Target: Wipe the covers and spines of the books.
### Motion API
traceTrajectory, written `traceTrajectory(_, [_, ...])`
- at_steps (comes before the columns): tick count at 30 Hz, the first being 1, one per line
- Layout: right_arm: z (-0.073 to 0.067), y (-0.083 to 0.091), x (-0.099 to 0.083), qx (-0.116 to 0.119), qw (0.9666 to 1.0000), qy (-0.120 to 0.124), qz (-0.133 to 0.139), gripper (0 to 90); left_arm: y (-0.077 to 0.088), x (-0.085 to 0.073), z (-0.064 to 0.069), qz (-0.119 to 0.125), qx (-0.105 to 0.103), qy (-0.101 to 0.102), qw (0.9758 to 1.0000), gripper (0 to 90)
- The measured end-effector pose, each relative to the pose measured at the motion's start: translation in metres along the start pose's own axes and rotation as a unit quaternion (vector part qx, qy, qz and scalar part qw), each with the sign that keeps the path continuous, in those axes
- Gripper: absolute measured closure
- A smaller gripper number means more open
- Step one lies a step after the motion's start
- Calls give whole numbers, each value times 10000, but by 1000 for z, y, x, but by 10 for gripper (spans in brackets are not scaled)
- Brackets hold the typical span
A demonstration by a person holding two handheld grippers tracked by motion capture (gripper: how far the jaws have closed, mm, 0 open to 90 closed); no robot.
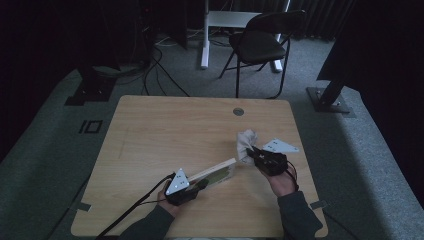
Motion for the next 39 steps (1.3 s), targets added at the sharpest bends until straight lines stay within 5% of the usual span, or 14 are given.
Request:
traceTrajectory(15, [-8, 9, 8, 150, 9997, 111, 135, 812, -1, 0, 2, -59, 80, -101, 9999, 743])
traceTrajectory(24, [-27, 1, 11, 353, 9988, 325, 57, 812, -2, 1, 3, -115, 153, -159, 9997, 757])
traceTrajectory(39, [-39, -1, 15, 453, 9978, 480, 18, 813, -2, 1, 3, -120, 193, -175, 9996, 761])
Point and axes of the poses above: each handheld gripper's, and its own axes: y roughly backward along the jaws, x roughly out of its top, z roughly to its right, the point moved 1 cm from there along -y, roughly forward along the jaws, and after that the axes turned 12 degrees about -x, right-handed, at the moved point
